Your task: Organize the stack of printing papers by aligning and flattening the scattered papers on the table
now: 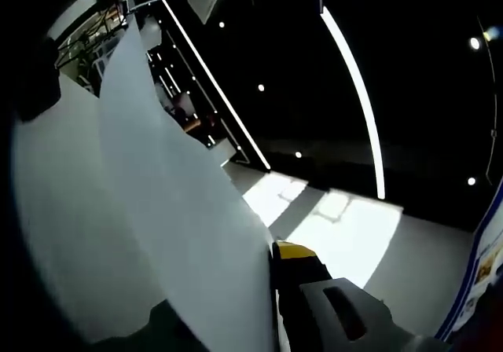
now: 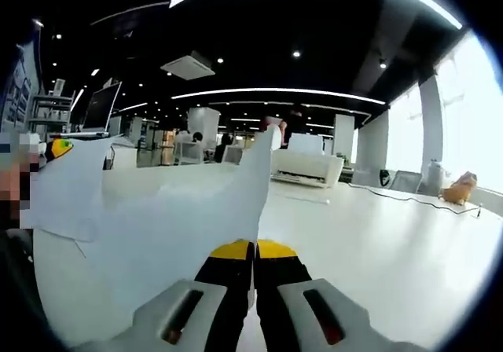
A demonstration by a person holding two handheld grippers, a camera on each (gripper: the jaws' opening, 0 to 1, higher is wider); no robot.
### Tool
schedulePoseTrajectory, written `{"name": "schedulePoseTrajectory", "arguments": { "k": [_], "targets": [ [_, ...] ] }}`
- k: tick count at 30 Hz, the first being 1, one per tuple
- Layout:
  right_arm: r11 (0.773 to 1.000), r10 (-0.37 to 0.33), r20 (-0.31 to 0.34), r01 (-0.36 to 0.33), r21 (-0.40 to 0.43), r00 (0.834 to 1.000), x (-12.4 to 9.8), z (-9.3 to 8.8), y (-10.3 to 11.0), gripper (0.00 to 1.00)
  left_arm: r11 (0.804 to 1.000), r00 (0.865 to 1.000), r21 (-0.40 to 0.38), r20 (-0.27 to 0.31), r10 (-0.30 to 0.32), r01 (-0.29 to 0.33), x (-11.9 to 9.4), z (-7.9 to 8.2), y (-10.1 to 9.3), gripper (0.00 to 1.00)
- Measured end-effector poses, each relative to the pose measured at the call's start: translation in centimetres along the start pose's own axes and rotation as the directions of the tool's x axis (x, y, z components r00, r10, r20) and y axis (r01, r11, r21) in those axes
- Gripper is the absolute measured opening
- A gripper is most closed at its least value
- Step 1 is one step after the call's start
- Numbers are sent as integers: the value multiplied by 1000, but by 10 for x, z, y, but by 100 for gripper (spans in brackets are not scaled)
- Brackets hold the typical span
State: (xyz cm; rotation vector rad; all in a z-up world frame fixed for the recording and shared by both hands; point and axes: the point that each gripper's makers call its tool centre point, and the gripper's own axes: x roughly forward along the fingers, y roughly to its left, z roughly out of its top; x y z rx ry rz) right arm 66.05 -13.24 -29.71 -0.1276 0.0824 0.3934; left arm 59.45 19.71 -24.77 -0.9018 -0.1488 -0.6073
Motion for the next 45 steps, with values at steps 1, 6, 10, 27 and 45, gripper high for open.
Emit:
{"name": "schedulePoseTrajectory", "arguments": {
  "k": [1, 6, 10, 27, 45],
  "targets": [
    [1000, 2, 5, -2, 5, 1000, 0, 1, 0, 0, 1000, 1000, 0, 0, 0, 0, 0, 0, 0, 8],
    [1000, 6, 13, -7, 19, 1000, -1, 4, 2, 0, 1000, 1000, 5, -1, -1, 1, -1, -1, -1, 8],
    [1000, 6, 26, -7, 29, 1000, -5, 9, 3, 0, 1000, 1000, 7, -3, -4, 4, -1, -2, -3, 8],
    [998, 35, 124, -41, 42, 992, -15, 56, 21, 0, 1000, 1000, 23, -1, -7, 7, -1, -4, -6, 9],
    [992, 98, 231, -115, 60, 968, -36, 121, 46, 0, 999, 1000, 37, -6, -3, 4, -1, -7, -8, 10]
  ]
}}
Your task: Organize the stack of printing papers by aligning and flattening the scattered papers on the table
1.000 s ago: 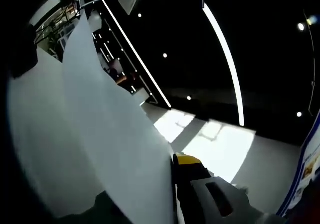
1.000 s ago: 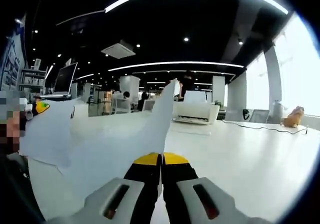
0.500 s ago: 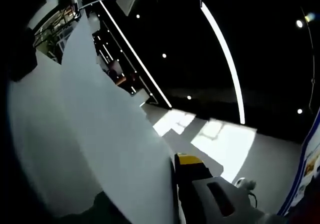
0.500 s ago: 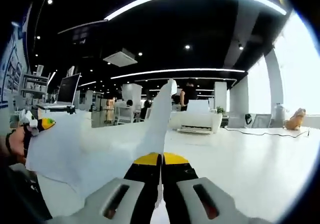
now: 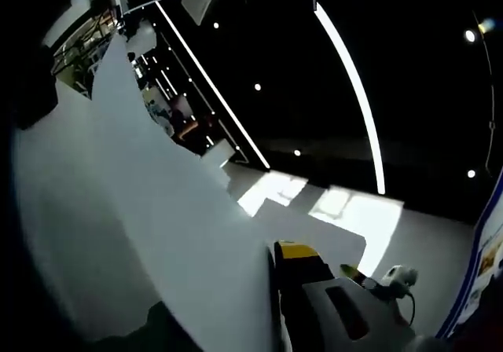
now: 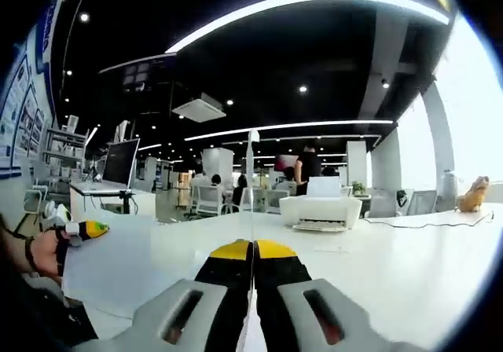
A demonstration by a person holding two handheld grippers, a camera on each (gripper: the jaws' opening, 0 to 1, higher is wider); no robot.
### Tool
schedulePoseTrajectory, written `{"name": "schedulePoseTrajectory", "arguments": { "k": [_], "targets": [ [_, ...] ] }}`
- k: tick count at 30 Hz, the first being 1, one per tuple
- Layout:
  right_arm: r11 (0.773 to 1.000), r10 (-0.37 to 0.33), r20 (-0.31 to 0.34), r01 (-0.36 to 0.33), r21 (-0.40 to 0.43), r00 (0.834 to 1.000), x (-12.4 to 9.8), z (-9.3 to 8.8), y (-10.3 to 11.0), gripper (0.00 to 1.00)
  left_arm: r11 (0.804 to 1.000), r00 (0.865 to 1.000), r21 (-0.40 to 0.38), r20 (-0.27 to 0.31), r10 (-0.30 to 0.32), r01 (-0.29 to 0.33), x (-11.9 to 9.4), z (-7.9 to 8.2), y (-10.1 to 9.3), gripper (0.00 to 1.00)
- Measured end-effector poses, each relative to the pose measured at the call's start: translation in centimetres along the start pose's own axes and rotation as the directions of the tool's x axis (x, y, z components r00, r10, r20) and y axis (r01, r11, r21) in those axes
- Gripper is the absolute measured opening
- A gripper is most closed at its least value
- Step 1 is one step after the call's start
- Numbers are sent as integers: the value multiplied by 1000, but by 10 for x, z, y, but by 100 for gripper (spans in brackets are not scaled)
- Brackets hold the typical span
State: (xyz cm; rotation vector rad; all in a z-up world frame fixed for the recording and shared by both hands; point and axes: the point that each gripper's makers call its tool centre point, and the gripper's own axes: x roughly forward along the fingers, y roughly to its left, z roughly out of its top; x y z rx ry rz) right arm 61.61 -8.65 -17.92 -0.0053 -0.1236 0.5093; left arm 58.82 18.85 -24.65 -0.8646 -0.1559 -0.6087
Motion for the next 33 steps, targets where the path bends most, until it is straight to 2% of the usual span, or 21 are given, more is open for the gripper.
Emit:
{"name": "schedulePoseTrajectory", "arguments": {
  "k": [9, 18, 22, 28, 33],
  "targets": [
    [999, 42, 83, -45, 28, 996, -4, 37, 15, 0, 1000, 1000, -4, -1, 2, -2, 0, -1, -1, 10],
    [997, 59, 100, -64, 50, 993, -6, 44, 22, 0, 1000, 1000, -6, 1, -1, 1, 0, 0, -1, 10],
    [994, 76, 114, -84, 66, 991, -7, 51, 27, 0, 999, 1000, -33, 4, 0, 0, 0, 2, 1, 10],
    [989, 103, 147, -117, 94, 984, -8, 63, 32, 0, 1000, 1000, -11, -8, -2, 2, 1, -2, -1, 11],
    [983, 118, 168, -139, 120, 979, -10, 66, 34, 0, 1000, 1000, -6, -13, -3, 3, 1, -2, -1, 11]
  ]
}}
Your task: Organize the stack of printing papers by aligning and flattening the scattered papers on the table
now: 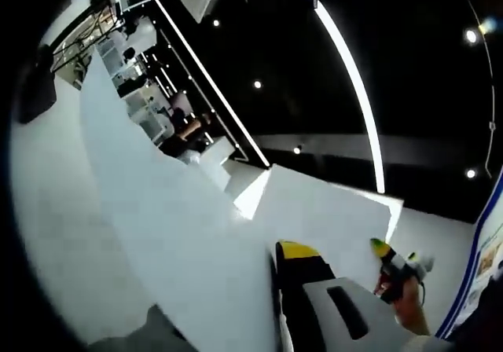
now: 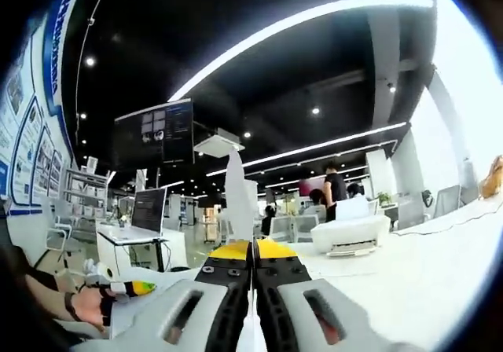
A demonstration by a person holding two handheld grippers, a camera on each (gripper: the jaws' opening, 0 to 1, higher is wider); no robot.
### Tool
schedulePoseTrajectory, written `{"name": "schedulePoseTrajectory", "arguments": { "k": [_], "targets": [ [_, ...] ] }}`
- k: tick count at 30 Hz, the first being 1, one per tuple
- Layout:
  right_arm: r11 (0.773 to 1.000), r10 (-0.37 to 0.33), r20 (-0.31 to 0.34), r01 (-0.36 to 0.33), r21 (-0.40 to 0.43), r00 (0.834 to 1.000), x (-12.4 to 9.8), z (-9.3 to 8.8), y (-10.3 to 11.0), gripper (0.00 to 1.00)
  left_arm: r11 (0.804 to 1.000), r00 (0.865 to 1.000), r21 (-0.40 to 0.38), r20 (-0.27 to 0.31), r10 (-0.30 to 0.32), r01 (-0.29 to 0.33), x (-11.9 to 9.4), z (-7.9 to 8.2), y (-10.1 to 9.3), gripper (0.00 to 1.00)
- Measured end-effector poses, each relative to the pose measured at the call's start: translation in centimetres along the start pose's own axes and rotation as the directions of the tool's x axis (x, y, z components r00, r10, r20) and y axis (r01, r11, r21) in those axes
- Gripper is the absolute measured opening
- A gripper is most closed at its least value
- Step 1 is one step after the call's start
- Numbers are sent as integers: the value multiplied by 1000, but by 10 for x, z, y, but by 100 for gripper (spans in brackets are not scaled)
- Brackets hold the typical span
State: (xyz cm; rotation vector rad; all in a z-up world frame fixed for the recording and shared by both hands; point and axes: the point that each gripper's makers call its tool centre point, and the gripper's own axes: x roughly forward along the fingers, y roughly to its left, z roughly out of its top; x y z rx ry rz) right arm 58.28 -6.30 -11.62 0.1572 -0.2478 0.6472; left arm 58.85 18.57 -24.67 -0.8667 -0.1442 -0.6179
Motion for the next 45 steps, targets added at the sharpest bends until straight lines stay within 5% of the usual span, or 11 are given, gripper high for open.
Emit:
{"name": "schedulePoseTrajectory", "arguments": {
  "k": [28, 45],
  "targets": [
    [992, 86, 111, -96, 84, 990, -5, 48, 38, 0, 1000, 1000, -6, -4, 5, -5, 0, 0, 2, 13],
    [973, 173, 110, -187, 137, 979, 5, 43, 72, 0, 1000, 1000, -6, -16, 0, 0, 1, -3, 2, 16]
  ]
}}
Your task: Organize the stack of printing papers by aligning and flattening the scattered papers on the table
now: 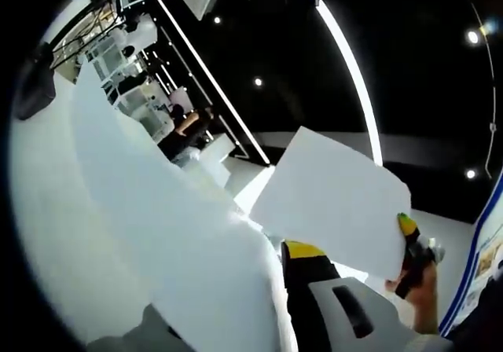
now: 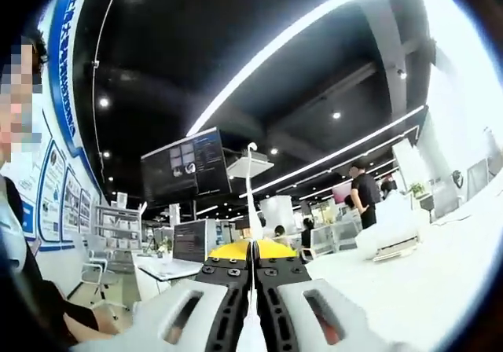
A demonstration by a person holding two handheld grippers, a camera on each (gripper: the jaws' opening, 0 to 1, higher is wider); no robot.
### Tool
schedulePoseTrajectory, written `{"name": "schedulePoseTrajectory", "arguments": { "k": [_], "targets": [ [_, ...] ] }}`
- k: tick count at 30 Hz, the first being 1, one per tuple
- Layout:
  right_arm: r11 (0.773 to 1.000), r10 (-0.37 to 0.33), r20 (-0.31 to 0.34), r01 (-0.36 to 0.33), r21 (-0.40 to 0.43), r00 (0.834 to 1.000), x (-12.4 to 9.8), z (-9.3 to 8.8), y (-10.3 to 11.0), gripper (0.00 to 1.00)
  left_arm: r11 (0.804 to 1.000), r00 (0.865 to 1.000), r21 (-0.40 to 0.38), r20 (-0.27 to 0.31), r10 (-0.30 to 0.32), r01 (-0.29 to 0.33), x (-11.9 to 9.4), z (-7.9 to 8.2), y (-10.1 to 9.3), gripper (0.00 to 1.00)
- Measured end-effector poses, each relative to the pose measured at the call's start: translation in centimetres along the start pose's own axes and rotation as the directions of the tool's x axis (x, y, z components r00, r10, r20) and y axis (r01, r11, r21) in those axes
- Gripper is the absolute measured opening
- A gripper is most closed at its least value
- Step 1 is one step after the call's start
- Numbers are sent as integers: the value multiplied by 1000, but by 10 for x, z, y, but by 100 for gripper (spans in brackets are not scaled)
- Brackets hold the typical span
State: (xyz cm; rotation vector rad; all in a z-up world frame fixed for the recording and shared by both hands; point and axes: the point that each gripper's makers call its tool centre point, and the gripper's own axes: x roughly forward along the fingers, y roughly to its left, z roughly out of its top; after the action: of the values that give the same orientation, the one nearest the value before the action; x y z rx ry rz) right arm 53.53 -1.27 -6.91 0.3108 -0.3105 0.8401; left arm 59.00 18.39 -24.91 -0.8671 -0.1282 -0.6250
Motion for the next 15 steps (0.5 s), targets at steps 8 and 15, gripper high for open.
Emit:
{"name": "schedulePoseTrajectory", "arguments": {
  "k": [8, 15],
  "targets": [
    [999, 46, -13, -45, 16, 999, 3, -6, 16, 0, 1000, 1000, 2, -1, -3, 3, 0, 0, 1, 17],
    [998, 62, -24, -62, 24, 998, 5, -11, 23, 0, 1000, 1000, 12, -5, -5, 5, 0, 0, 1, 17]
  ]
}}
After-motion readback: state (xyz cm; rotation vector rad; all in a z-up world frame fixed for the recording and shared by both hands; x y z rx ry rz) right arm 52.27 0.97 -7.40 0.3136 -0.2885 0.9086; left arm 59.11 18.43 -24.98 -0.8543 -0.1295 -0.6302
